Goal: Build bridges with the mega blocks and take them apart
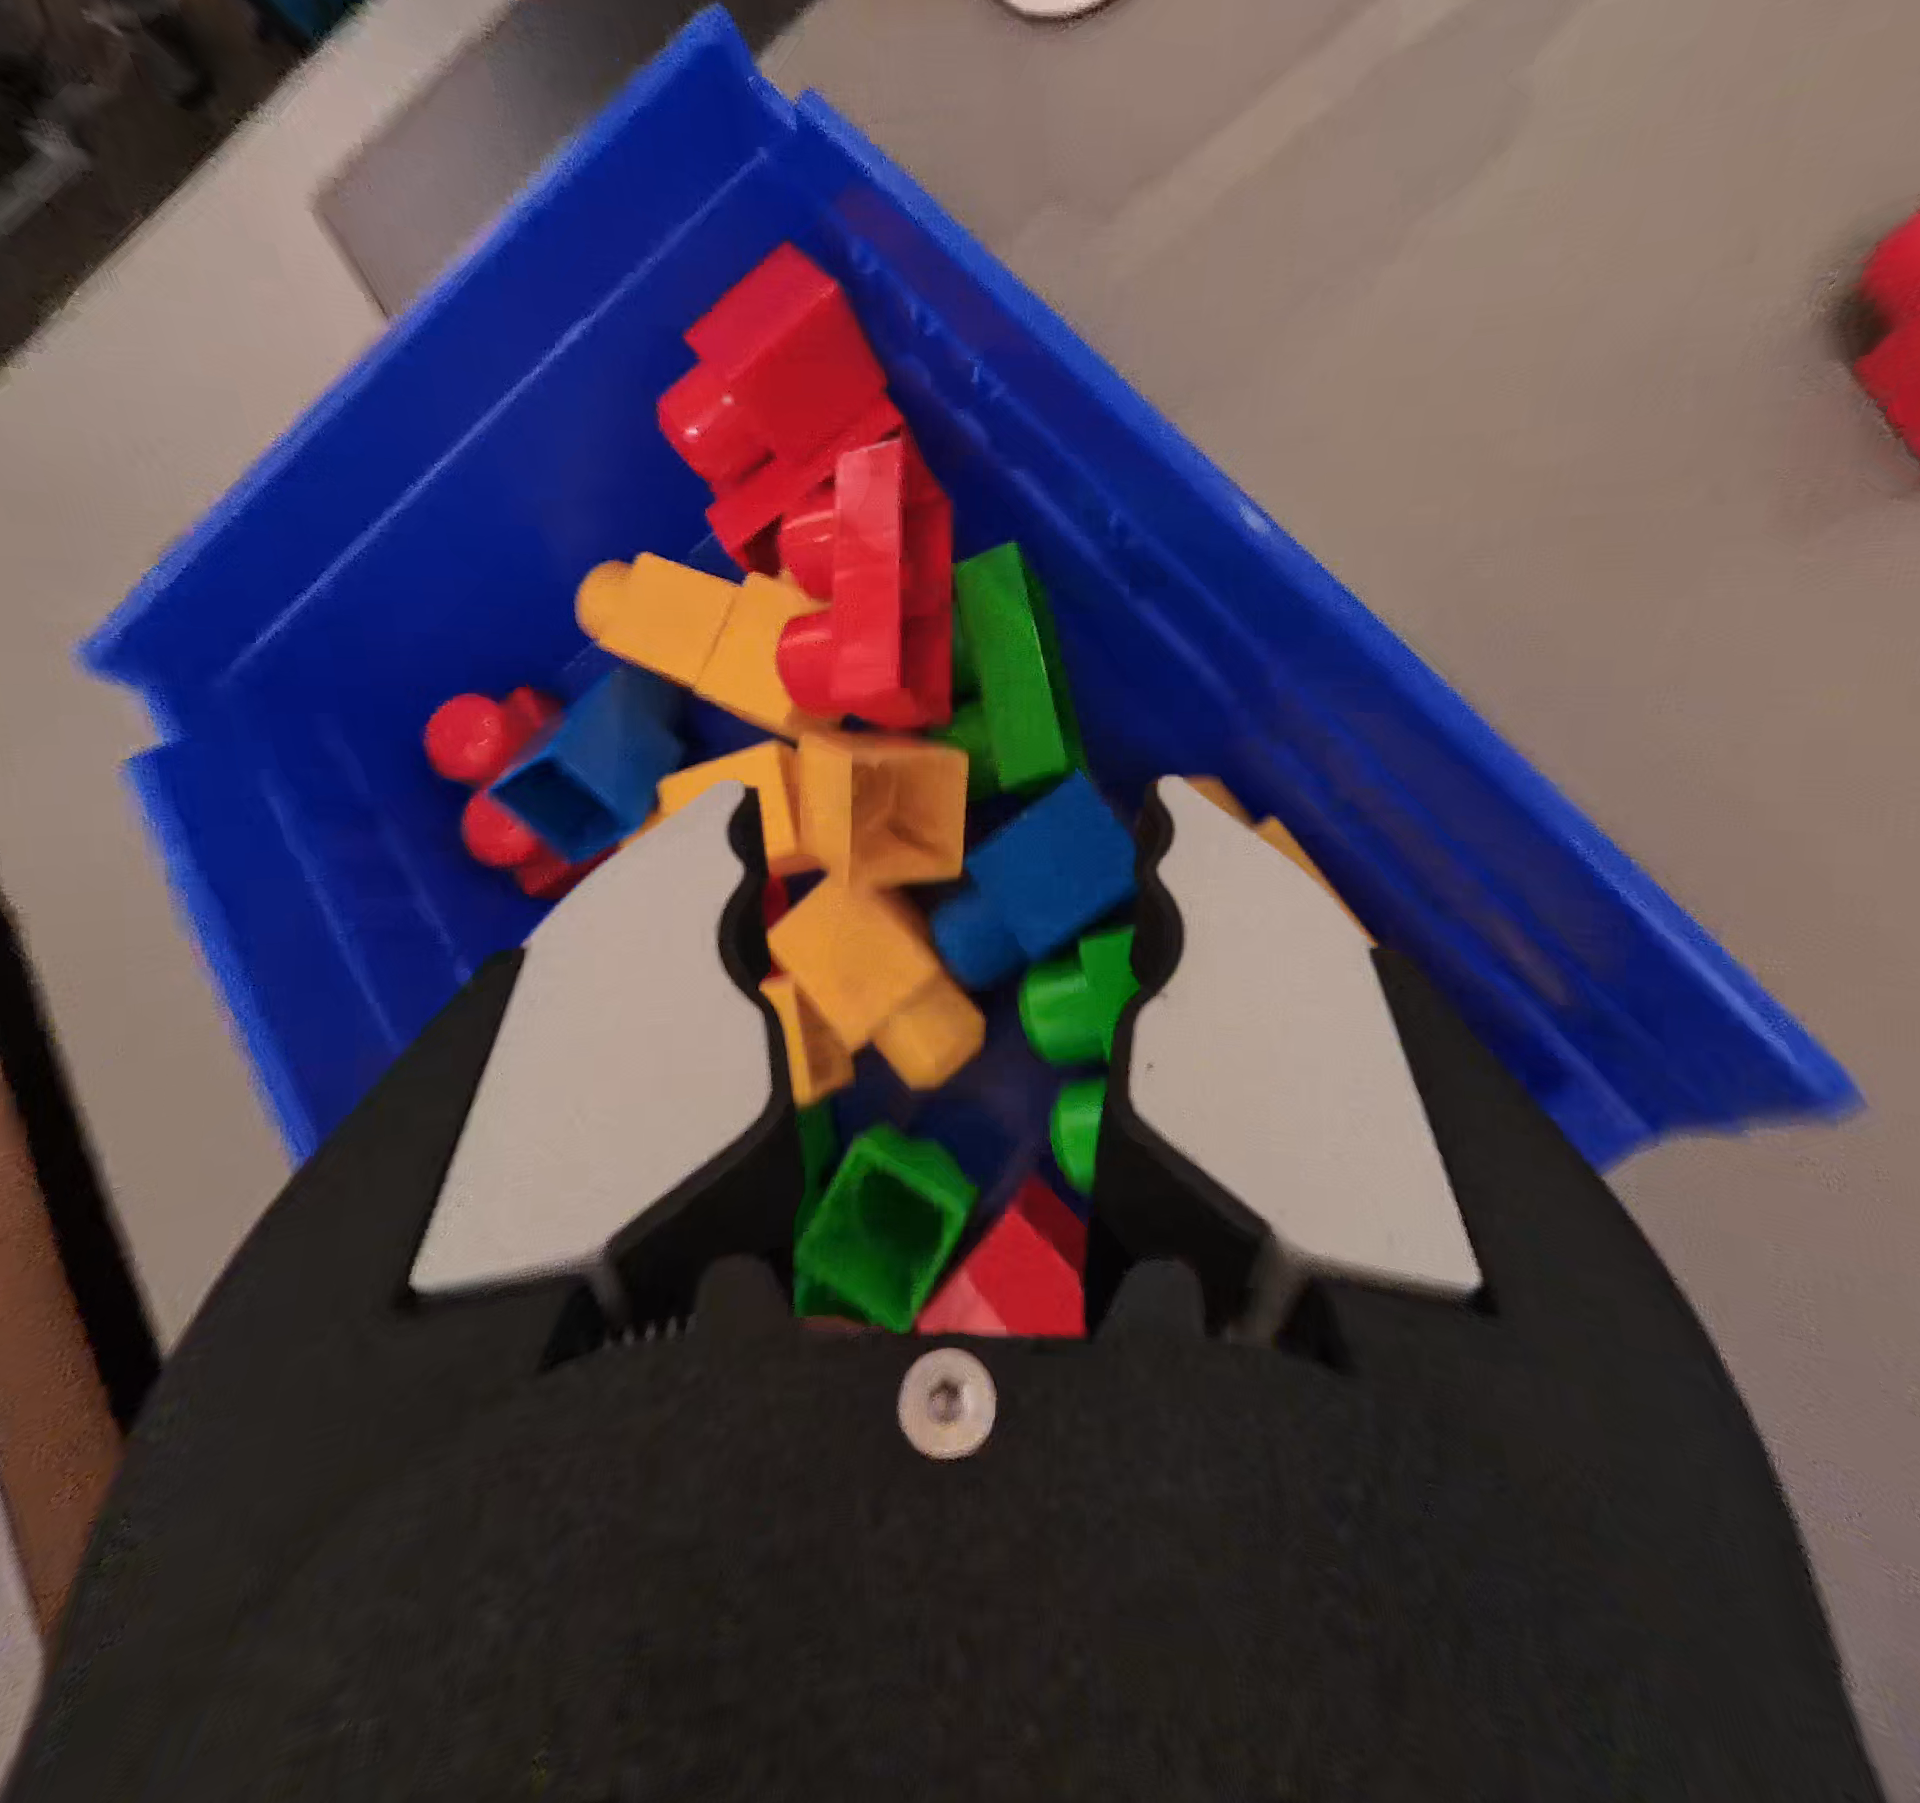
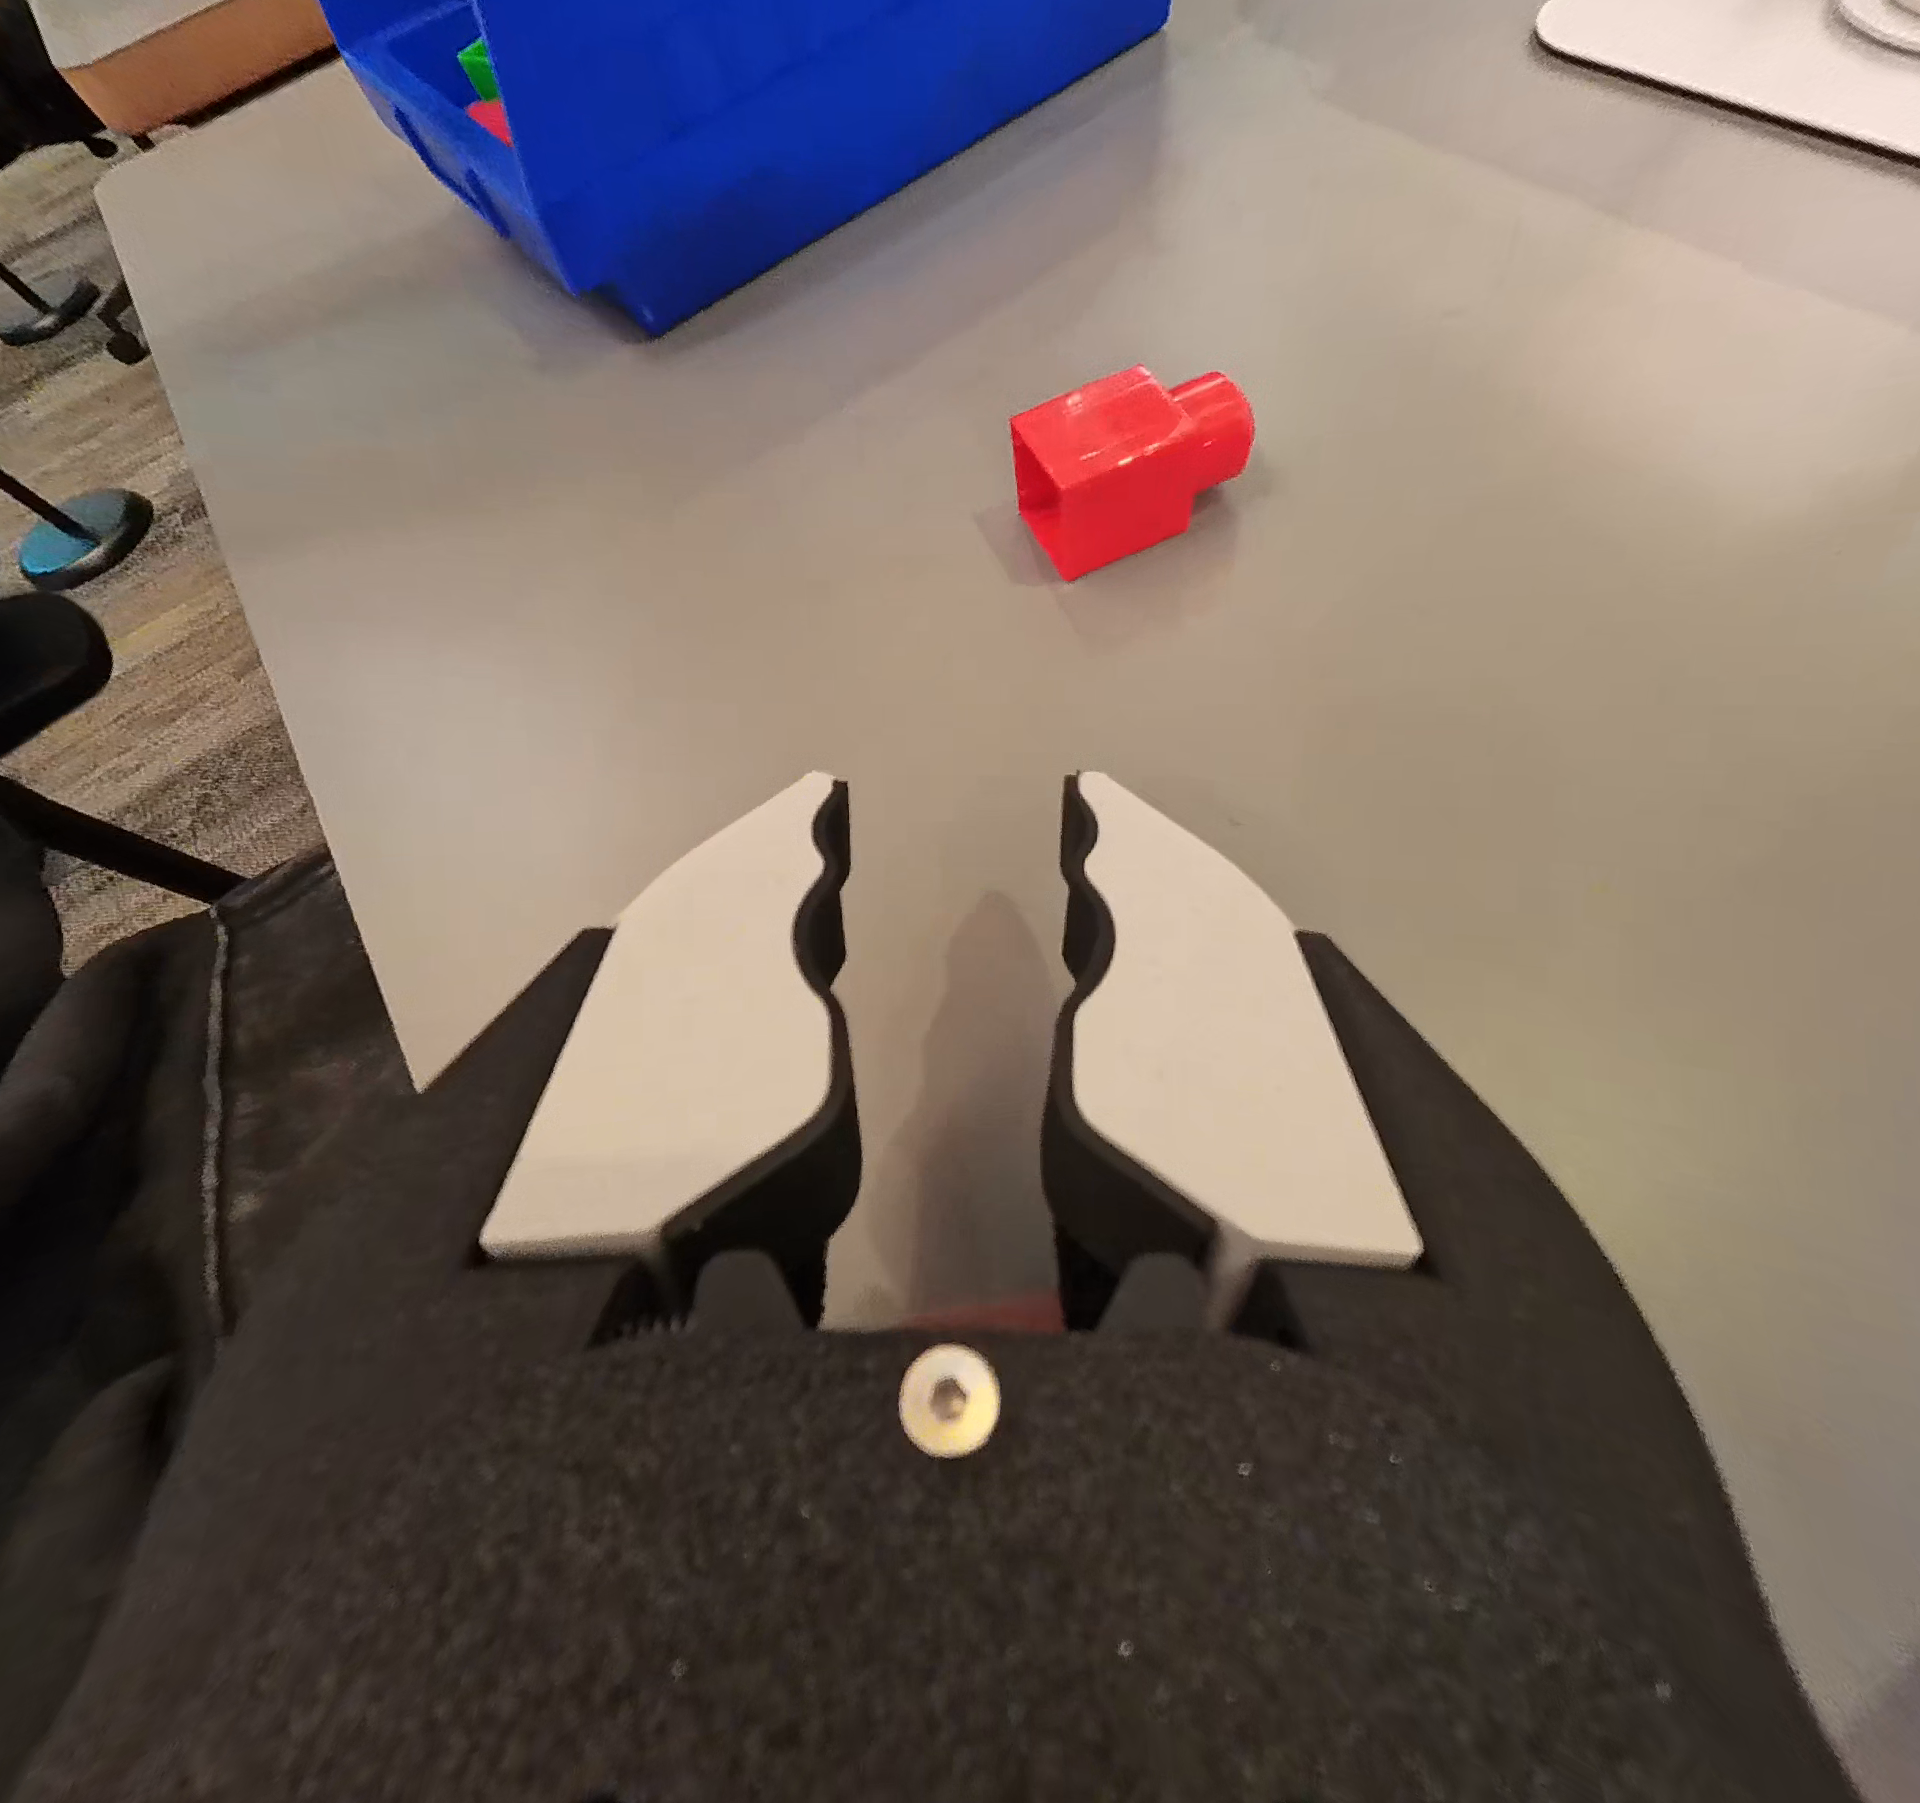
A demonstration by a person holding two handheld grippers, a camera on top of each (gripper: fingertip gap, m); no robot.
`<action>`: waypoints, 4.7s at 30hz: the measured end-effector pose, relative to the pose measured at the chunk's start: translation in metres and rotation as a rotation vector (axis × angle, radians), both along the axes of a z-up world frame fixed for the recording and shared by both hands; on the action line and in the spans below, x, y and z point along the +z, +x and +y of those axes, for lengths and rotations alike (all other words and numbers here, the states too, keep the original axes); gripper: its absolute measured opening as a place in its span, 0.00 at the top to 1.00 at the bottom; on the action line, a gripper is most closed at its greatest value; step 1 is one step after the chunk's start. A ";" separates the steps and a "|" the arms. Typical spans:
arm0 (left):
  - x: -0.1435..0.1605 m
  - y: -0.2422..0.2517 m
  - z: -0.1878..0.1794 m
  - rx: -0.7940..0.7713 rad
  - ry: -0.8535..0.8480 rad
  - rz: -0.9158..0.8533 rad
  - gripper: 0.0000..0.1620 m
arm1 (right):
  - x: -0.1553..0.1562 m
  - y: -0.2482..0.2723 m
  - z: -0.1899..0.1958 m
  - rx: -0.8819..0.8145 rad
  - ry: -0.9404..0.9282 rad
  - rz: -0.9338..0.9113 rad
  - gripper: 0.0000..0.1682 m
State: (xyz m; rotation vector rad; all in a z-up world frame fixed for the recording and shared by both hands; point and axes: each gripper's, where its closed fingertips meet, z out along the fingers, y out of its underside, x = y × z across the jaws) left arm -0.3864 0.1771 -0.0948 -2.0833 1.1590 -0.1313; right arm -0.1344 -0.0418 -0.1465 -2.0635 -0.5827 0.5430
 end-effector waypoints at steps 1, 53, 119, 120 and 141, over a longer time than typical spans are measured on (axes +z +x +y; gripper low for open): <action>-0.009 0.008 0.012 -0.008 -0.050 0.020 0.58 | 0.000 -0.002 0.000 0.002 0.003 -0.009 0.77; 0.054 0.149 -0.076 -0.312 0.046 -0.211 0.60 | 0.003 0.034 -0.013 -0.064 0.034 -0.026 0.80; 0.009 0.134 -0.100 -0.989 -0.130 0.462 0.73 | -0.012 0.025 -0.008 -0.056 -0.010 -0.071 0.80; -0.002 0.144 -0.101 -1.020 -0.141 0.480 0.73 | -0.011 0.026 -0.008 -0.057 -0.008 -0.073 0.80; -0.083 0.200 -0.099 -1.318 -0.106 0.547 0.73 | -0.014 0.022 -0.010 -0.045 -0.024 -0.073 0.81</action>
